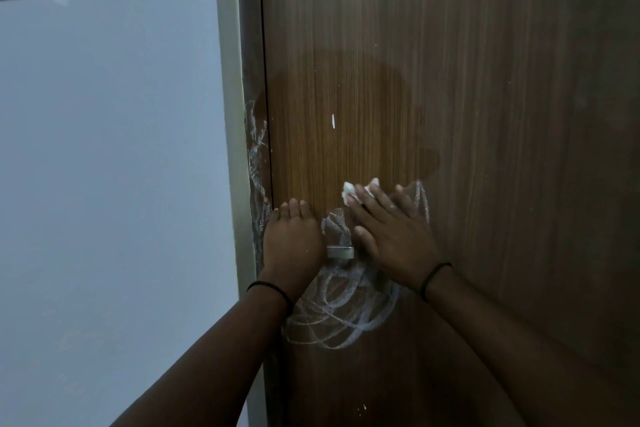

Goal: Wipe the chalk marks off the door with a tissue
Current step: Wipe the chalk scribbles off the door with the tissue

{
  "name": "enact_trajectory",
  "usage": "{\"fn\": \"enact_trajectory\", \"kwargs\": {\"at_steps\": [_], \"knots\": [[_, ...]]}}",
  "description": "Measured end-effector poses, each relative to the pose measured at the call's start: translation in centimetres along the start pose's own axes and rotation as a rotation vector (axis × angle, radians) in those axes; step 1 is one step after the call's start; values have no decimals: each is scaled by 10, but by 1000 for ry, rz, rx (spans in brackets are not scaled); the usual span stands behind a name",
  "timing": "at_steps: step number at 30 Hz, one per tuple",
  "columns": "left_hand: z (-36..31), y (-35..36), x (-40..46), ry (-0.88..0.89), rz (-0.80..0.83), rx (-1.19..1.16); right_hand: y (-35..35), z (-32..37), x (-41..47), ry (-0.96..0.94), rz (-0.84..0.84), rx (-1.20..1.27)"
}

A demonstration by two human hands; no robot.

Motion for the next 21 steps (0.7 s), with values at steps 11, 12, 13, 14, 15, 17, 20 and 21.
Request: {"fn": "enact_trajectory", "kwargs": {"at_steps": [11, 12, 13, 14, 15, 17, 20, 21], "knots": [[-3, -1, 2, -19, 45, 23, 8, -12, -20, 78, 55, 45], [-3, -1, 2, -16, 45, 19, 11, -22, -29, 103, 58, 51], [-3, -1, 2, -17, 48, 18, 11, -34, -36, 147, 50, 64], [-3, -1, 2, -23, 53, 18, 9, -45, -40, 199, 32, 81], [-3, -2, 1, -31, 58, 19, 5, -54, -39, 248, 7, 99], [-6, -4, 1, -43, 65, 15, -4, -61, -26, 312, -37, 151], [-6, -2, 0, -55, 55, -6, -5, -46, -13, 280, -33, 189], [-5, -1, 1, -53, 46, -13, -1, -41, -18, 247, -15, 173]]}}
Point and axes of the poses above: each hand's wrist, its own x-axis towards the middle knuckle, its own y-axis out of the palm, z = x × y, the point moved 7 cm from there along x, towards the middle knuckle, and after that the axes turned 7 degrees about z, right-handed, at the moved point
